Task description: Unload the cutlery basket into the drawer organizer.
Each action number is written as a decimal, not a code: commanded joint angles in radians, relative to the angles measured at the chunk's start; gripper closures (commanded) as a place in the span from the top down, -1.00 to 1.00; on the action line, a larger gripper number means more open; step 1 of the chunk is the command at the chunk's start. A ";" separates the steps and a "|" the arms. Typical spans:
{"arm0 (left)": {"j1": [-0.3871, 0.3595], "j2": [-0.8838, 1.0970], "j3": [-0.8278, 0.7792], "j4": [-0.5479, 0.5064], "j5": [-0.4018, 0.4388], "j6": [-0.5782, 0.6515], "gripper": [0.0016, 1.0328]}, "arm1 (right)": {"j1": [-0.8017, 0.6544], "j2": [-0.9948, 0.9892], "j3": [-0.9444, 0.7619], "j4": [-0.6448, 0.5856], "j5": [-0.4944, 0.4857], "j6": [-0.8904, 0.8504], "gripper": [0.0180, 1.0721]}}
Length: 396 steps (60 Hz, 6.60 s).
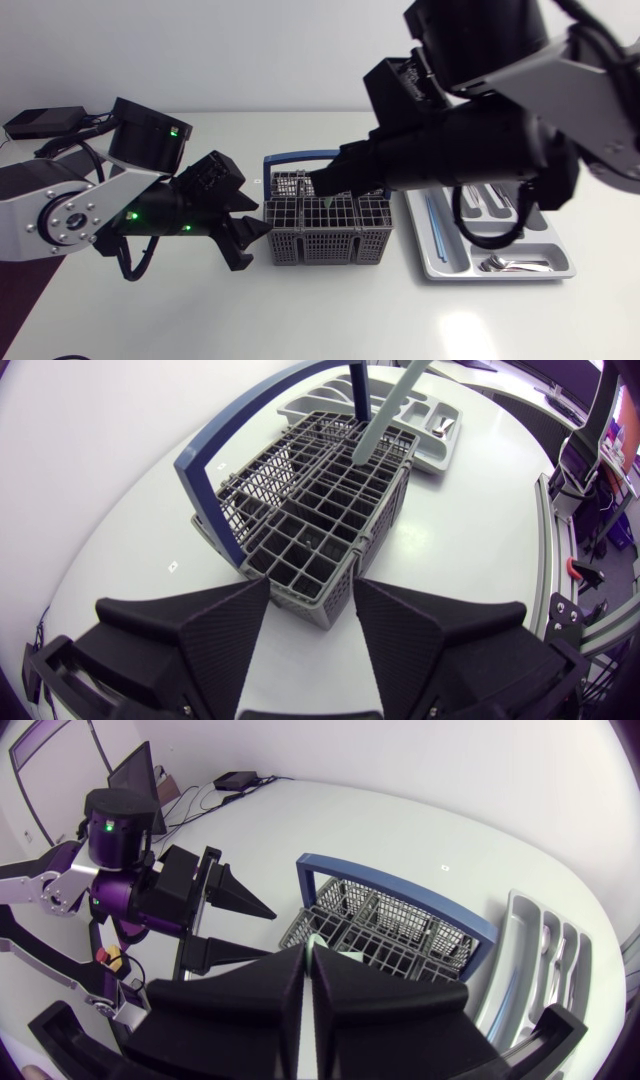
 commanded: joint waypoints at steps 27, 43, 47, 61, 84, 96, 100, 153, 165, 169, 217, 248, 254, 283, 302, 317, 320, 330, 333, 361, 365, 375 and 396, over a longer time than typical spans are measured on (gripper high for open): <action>-0.003 -0.077 0.006 -0.057 0.012 0.009 0.14 | -0.281 -0.377 -0.130 -0.379 0.240 -0.189 -0.88; -0.001 -0.073 0.008 -0.056 0.014 0.012 0.14 | -0.706 -0.440 -0.429 -0.218 0.219 -0.429 -0.88; -0.001 -0.073 0.006 -0.057 0.014 0.012 0.14 | -0.750 -0.422 -0.489 -0.166 0.219 -0.451 -0.88; 0.005 -0.076 0.005 -0.060 0.016 0.013 0.14 | -0.795 -0.290 -0.608 0.063 0.251 -0.452 -0.88; 0.011 -0.085 0.003 -0.071 0.016 0.019 0.14 | -0.772 -0.031 -0.673 0.310 0.366 -0.452 -0.16; 0.019 -0.082 -0.002 -0.071 0.017 0.022 0.14 | -0.740 -0.044 -0.640 0.282 0.366 -0.439 0.57; 0.028 -0.083 -0.006 -0.071 0.017 0.025 0.14 | -0.735 -0.086 -0.608 0.241 0.364 -0.436 0.83; 0.192 0.185 0.089 -0.019 0.086 0.056 0.14 | -0.502 0.177 -0.282 0.224 0.027 -0.112 0.91; 0.175 0.260 0.118 0.007 0.088 0.056 0.14 | -0.451 0.278 -0.248 0.241 0.067 -0.095 0.91; 0.175 0.279 0.129 0.009 0.091 0.056 0.14 | -0.431 0.292 -0.243 0.242 0.081 -0.086 0.91; 0.250 0.377 0.227 0.035 0.106 0.094 0.14 | -0.338 0.427 -0.136 0.242 0.177 -0.034 0.91; 0.252 0.340 0.173 0.033 0.106 0.094 0.14 | -0.356 0.436 -0.124 0.253 0.191 -0.038 0.91; 0.252 0.331 0.166 0.033 0.106 0.094 0.14 | -0.356 0.433 -0.127 0.256 0.208 -0.040 0.91; 0.307 0.228 0.110 0.009 0.108 0.119 0.19 | -0.362 0.215 -0.229 0.227 0.213 -0.072 0.91; 0.376 0.016 0.035 -0.040 0.143 0.113 0.45 | -0.419 -0.055 -0.301 0.176 0.202 -0.161 0.91; 0.404 -0.172 -0.029 -0.048 0.138 0.065 0.94 | -0.457 -0.239 -0.389 0.173 0.187 -0.224 0.91; 0.430 -0.198 -0.037 -0.046 0.138 0.036 0.94 | -0.473 -0.274 -0.409 0.173 0.187 -0.238 0.91; 0.533 -0.278 -0.063 -0.033 0.138 -0.011 0.93 | -0.542 -0.376 -0.481 0.187 0.147 -0.281 0.91; 0.554 -0.323 -0.080 -0.019 0.138 -0.025 0.93 | -0.569 -0.402 -0.499 0.192 0.134 -0.294 0.91; 0.557 -0.551 -0.218 0.010 0.049 -0.120 0.93 | -0.640 -0.627 -0.647 0.245 0.107 -0.325 0.91; 0.562 -0.609 -0.258 0.064 -0.020 -0.228 0.93 | -0.649 -0.661 -0.664 0.245 0.107 -0.325 0.91; 0.560 -0.735 -0.328 0.096 -0.046 -0.324 0.93 | -0.670 -0.757 -0.721 0.264 0.099 -0.332 0.91; 0.542 -0.919 -0.481 0.145 -0.109 -0.378 0.93 | -0.725 -0.943 -0.879 0.362 0.061 -0.303 0.91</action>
